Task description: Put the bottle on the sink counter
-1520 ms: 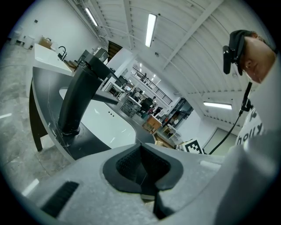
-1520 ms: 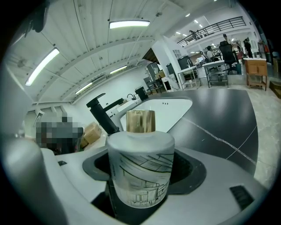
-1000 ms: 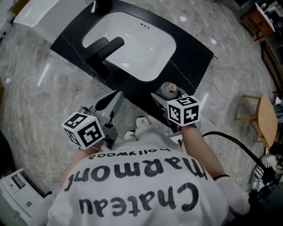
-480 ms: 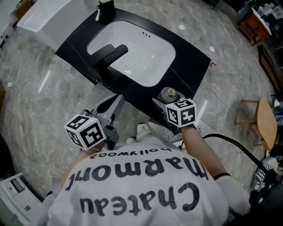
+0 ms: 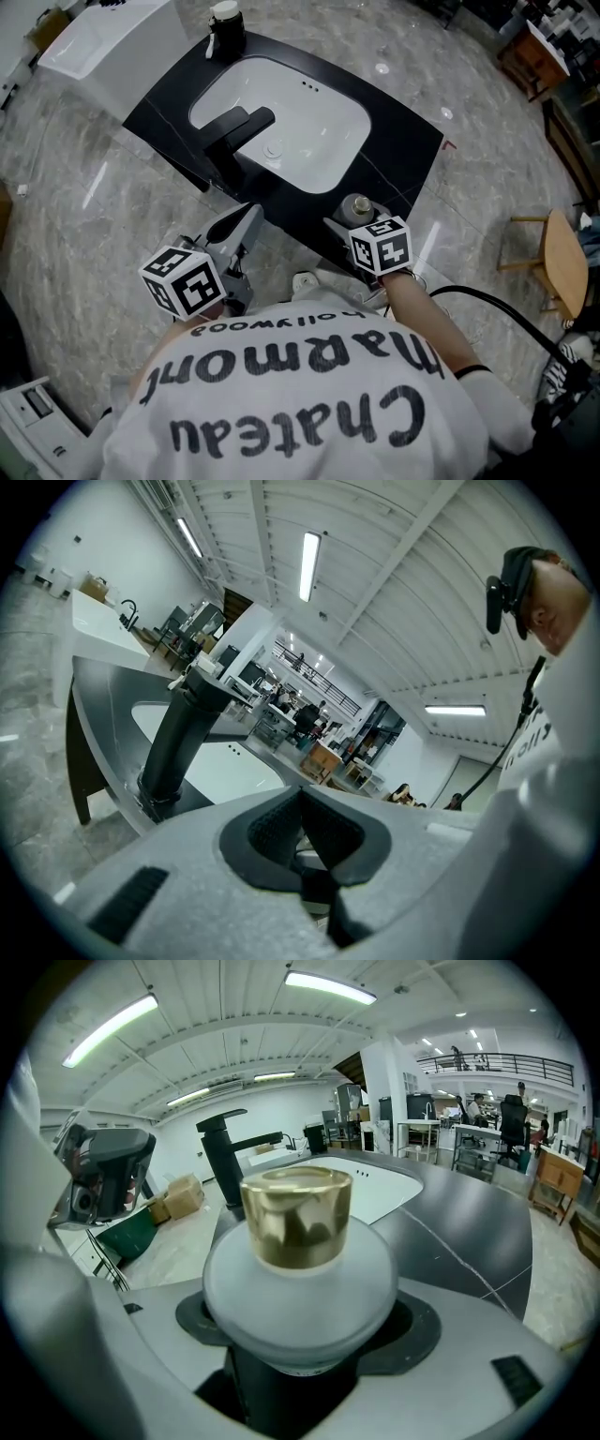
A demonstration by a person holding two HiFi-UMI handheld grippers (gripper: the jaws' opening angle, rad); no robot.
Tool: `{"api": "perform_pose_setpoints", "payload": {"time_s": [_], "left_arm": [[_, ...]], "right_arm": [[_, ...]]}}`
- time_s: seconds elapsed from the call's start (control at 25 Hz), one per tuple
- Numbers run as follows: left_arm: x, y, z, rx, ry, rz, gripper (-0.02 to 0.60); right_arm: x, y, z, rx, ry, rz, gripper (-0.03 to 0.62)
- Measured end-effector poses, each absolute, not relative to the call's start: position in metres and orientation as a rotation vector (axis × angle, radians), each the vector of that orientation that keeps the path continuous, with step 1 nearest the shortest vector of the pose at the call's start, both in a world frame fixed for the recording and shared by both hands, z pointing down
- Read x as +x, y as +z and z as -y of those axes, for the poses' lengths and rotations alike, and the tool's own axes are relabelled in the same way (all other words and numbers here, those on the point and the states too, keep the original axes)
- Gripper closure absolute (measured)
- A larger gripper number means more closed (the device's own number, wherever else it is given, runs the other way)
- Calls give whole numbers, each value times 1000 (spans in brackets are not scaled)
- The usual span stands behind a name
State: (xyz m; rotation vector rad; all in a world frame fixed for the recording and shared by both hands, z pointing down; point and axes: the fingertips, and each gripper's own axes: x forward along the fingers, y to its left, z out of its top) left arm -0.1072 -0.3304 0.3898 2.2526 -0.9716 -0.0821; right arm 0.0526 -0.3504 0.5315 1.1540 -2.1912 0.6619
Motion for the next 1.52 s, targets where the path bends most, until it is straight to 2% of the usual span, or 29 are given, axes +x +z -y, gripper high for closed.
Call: {"api": "perform_pose_setpoints", "payload": {"time_s": [1.52], "left_arm": [[-124,390,312,2229,-103,1011,566]], "right_arm": [[47,535,342,1147,454,2134,252]]}}
